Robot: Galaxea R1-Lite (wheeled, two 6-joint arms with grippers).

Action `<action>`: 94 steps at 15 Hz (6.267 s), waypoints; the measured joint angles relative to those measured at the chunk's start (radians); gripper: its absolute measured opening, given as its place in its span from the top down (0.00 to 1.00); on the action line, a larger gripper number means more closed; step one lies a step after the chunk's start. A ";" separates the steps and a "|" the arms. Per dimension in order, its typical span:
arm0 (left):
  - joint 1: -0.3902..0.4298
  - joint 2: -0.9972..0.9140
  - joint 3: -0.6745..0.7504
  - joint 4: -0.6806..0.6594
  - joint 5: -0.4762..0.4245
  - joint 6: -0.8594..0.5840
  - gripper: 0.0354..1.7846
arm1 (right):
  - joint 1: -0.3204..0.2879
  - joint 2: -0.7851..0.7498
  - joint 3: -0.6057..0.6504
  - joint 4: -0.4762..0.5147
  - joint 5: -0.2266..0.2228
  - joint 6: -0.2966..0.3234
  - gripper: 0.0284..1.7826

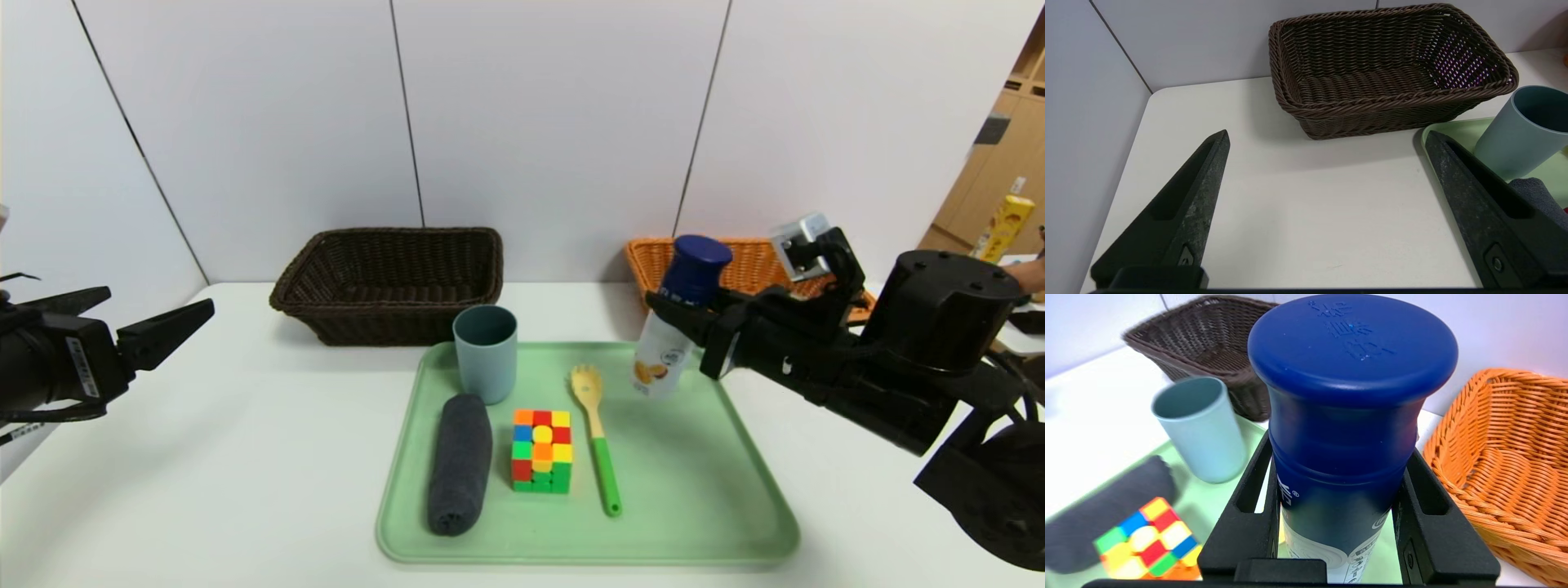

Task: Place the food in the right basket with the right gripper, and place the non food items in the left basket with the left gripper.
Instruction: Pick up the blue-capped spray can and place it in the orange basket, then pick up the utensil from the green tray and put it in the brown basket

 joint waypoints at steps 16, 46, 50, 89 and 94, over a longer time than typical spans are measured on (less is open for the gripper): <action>0.000 0.000 0.001 -0.001 0.002 -0.003 0.06 | -0.384 0.116 -0.742 0.692 -0.071 -0.105 0.59; 0.000 -0.013 0.012 0.000 0.001 -0.003 0.06 | -0.351 0.223 -0.637 0.700 -0.168 -0.101 0.13; 0.000 -0.014 0.012 0.000 0.001 -0.004 0.06 | -0.355 0.040 -0.492 0.771 -0.161 -0.103 0.10; 0.000 -0.053 0.045 0.000 0.002 -0.008 0.06 | 0.270 0.246 -0.818 1.629 -0.434 0.074 0.05; 0.000 -0.064 0.051 -0.001 0.002 -0.008 0.06 | 0.271 0.264 -0.816 1.619 -0.433 0.074 0.05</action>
